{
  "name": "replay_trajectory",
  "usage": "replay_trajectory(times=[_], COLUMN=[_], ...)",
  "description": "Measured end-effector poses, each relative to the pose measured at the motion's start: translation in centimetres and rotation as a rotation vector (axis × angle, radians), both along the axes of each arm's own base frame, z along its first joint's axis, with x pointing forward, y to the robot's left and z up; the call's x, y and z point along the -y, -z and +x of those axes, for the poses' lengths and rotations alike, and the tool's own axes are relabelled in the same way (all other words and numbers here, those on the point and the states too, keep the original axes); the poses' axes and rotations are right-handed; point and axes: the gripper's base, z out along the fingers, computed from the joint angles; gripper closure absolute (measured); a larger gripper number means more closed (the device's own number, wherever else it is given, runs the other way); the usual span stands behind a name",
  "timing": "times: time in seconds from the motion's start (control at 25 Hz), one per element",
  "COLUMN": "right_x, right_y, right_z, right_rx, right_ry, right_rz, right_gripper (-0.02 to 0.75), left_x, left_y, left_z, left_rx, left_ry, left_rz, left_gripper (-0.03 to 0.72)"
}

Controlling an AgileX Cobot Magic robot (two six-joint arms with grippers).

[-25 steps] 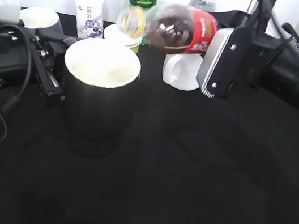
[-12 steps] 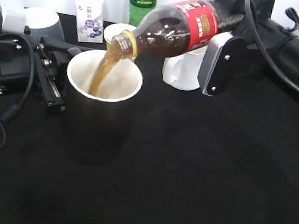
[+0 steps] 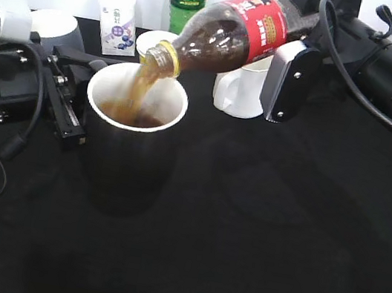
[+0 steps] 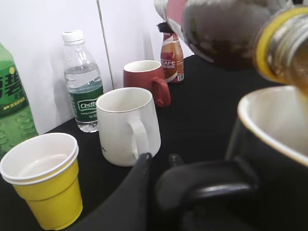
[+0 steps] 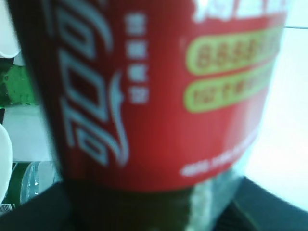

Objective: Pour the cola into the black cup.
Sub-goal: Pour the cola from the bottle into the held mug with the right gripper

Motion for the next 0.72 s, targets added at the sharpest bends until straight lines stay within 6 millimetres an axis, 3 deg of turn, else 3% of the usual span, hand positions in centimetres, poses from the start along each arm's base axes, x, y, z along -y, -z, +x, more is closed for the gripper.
replay_trajectory(times=[0.36,0.6,0.72], right_x=[0.1,0.4,0.5], right_y=[0.0,1.2,1.2], right_z=[0.1,-0.5,-0.4], right_rx=[-0.024,-0.213,-0.367], right_ry=[0.007,-0.011,-0.016], right_rz=[0.030,0.167,0.361], right_gripper=[0.368,0.368,0.368], left_x=[0.0,-0.1,-0.1], left_y=[0.0,-0.1,-0.1], left_z=[0.0,0.2,0.2], left_rx=[0.001,-0.005,-0.005], left_ry=[0.003,-0.022,-0.022], left_rz=[0.002,-0.014,-0.014], left_gripper=[0.629,0.629,0.629])
